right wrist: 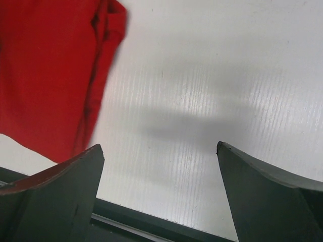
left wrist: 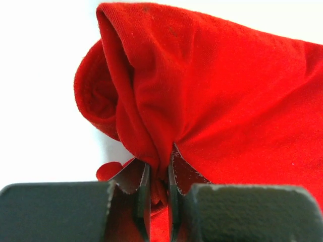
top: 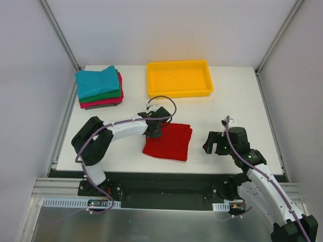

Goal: Fold and stack the t-shirts
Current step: Put the neatly folded tshirt into the corner of the board with the left arm

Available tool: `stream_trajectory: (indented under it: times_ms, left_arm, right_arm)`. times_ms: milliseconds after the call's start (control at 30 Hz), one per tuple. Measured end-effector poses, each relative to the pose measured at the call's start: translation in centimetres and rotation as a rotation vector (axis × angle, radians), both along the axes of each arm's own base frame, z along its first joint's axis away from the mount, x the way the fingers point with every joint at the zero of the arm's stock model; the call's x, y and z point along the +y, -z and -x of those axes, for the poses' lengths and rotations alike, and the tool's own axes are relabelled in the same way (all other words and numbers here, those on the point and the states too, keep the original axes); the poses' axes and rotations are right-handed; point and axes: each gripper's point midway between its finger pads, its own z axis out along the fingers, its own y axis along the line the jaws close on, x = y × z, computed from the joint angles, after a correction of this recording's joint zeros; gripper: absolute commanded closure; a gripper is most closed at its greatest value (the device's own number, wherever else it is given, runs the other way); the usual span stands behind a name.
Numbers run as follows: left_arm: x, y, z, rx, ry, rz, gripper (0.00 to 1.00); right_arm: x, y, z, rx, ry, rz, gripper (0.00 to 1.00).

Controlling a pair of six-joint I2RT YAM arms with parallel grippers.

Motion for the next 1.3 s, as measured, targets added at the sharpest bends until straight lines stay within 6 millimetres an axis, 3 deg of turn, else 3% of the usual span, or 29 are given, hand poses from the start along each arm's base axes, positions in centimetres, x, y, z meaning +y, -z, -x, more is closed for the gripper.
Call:
stream_trajectory:
  times_ms: [300,467,600,800,1000,1300]
  left_arm:
    - [9.3,-3.8,-5.6,-0.267,-0.002,-0.421,1.0]
    - [15.5,-5.5,-9.2,-0.296,-0.072,-0.565,1.0]
    - [18.3,-7.3,-11.9,-0.336,-0.094,-0.615,1.0]
    - [20.9,-10.6,-16.6,-0.429,-0.092,-0.668,1.0]
    - [22.1,-13.1,-21.3,-0.481,-0.075,-0.748,1.0]
    - [22.5,-16.6,-24.9,-0.525,-0.006,-0.85,1.0]
  right_arm:
    - [-0.3,-0.6,-0.1,-0.053,0.015,-0.004,0.04]
    - [-0.5,-0.7,-0.2,-0.061,0.022,0.0,0.04]
    - [-0.5,-0.7,-0.2,-0.063,0.024,0.0,0.04]
    - [-0.6,-1.0,-0.3,-0.078,0.029,0.0,0.04]
    - [-0.9,-1.0,-0.4,-0.082,0.041,0.01,0.04]
    - [-1.0,-0.4,-0.4,-0.057,0.044,0.023,0.04]
